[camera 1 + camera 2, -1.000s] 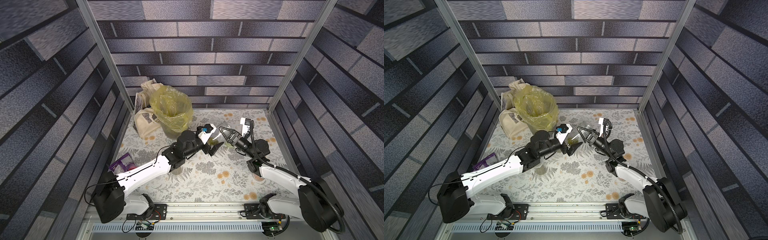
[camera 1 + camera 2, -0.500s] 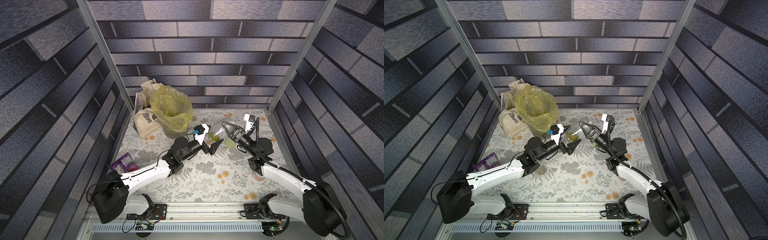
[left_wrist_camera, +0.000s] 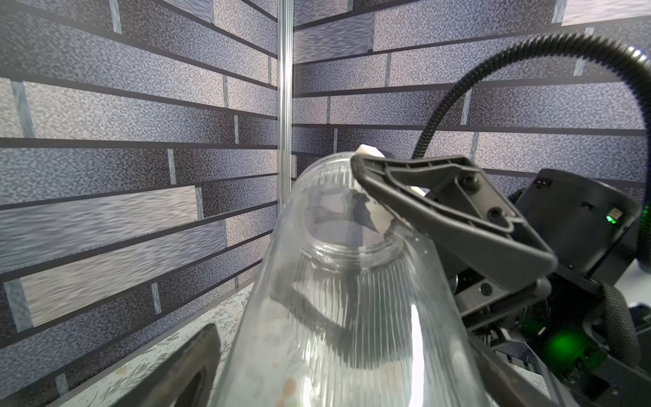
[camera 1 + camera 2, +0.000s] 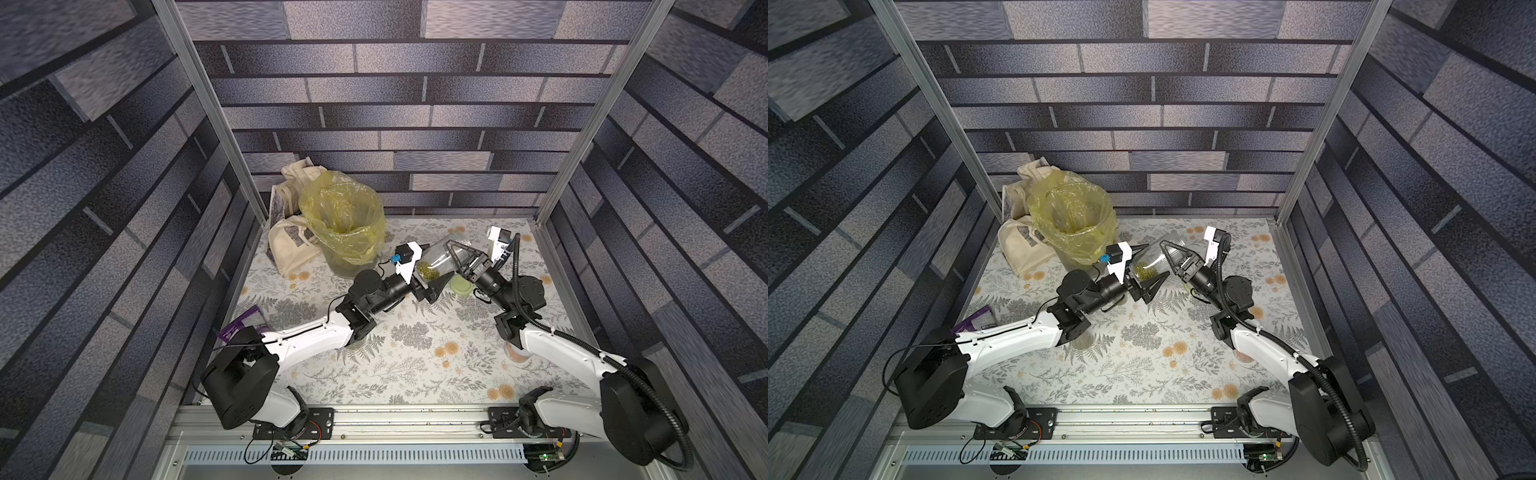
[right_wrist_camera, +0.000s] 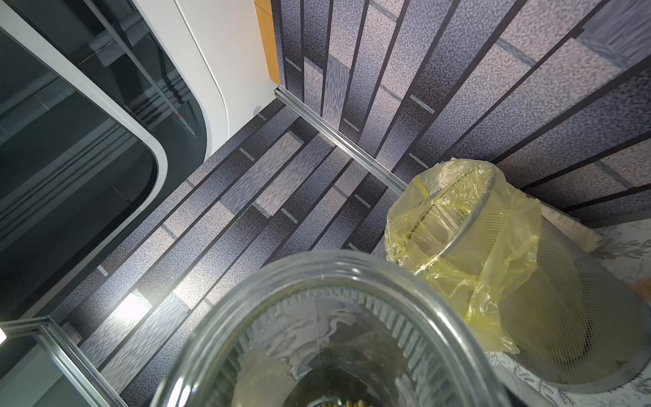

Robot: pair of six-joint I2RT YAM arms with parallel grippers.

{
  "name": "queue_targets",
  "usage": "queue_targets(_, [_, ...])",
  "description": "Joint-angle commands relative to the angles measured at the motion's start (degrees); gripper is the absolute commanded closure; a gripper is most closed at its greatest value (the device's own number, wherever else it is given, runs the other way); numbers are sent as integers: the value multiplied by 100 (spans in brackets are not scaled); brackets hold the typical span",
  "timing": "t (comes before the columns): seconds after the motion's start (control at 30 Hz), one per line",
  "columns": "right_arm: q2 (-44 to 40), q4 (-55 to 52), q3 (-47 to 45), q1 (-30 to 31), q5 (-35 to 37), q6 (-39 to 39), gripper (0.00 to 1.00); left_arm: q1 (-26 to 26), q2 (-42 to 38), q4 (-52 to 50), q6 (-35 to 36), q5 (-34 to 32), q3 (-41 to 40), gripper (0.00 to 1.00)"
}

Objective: Empty moldy mung beans from jars
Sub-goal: Pour the moldy mung beans from the jar into the trash bin.

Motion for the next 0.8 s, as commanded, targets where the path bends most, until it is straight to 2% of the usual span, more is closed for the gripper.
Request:
queue_targets(0.0, [-13,814,82,29,-20,187,62,103,108,358,-148,9,294,0])
queue_targets(0.3, [98,1037,63,39,-14,259,61,151,296,420,-133,266,492,2])
queue_targets(0.5, [195,1031,91,36,-97,317,61,149,409,241,-152,545,706,7])
queue_targets(0.63, [255,1031,92,38,-87,366,61,160,462,168,-129,747,783,24])
queue_targets(0.77, [252,978,102,35,-143,366,59,161,430,3,-206,811,840,34])
